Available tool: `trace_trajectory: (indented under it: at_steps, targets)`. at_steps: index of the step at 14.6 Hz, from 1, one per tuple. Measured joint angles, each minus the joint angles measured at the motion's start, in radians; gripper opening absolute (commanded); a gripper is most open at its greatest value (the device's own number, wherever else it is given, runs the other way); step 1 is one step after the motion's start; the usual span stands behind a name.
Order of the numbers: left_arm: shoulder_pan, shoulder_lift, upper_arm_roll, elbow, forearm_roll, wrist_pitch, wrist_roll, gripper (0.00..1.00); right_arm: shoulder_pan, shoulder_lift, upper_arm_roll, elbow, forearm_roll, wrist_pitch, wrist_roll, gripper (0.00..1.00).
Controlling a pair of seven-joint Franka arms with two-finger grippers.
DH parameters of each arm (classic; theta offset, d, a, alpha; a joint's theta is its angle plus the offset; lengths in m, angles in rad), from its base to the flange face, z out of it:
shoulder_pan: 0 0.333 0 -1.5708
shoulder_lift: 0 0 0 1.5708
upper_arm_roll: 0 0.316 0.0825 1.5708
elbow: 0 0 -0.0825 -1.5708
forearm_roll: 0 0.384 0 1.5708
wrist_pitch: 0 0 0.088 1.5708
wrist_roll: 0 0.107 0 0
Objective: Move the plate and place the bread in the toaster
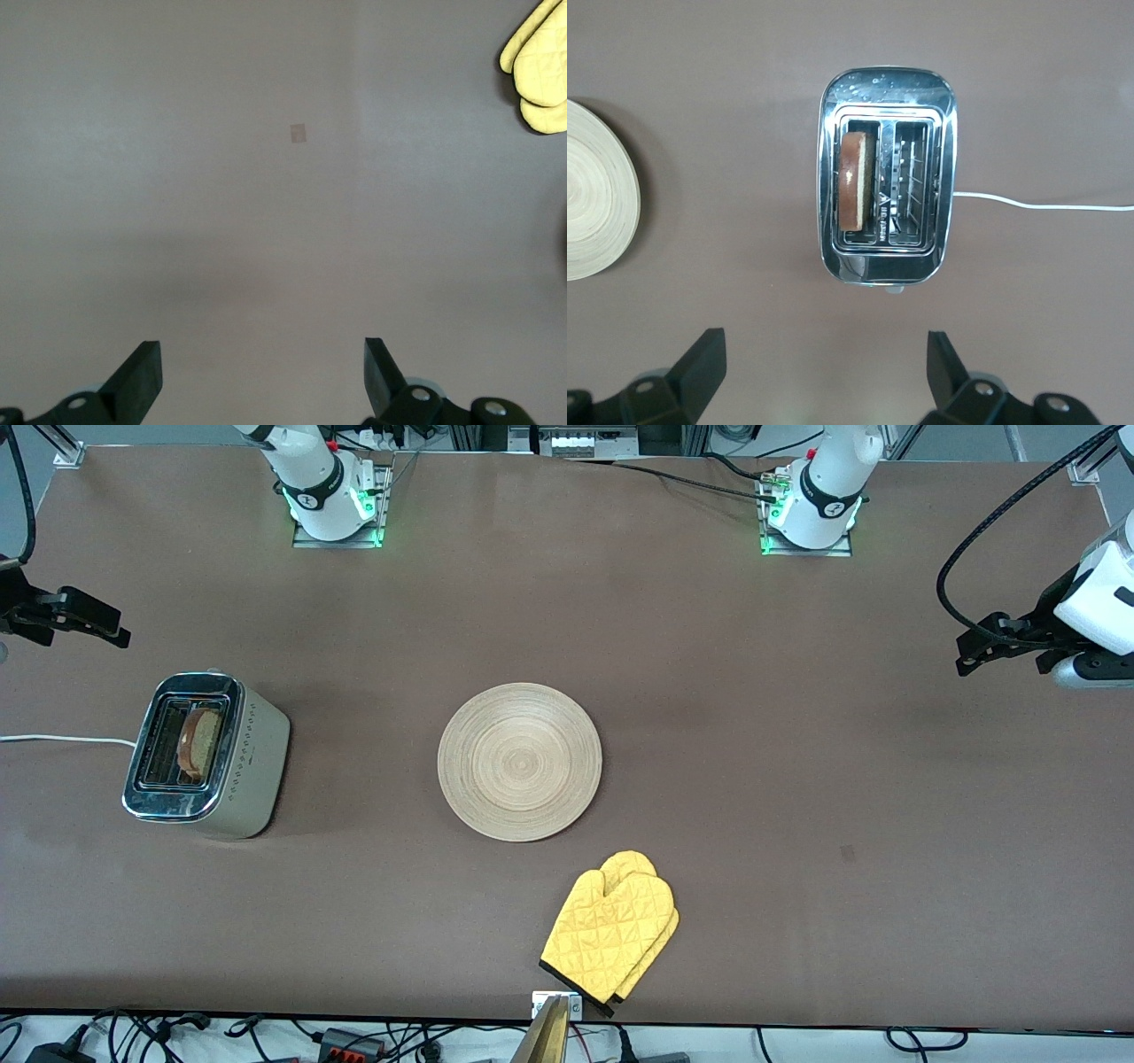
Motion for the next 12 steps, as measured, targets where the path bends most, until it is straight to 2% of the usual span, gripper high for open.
trace_trajectory:
  at_steps: [12]
  targets:
    - [0.000,0.000,0.000,0.000,0.000,0.000,0.000,1.00,-0.007,-0.009,0.000,0.008,-0.020,0.001,0.000,1.00]
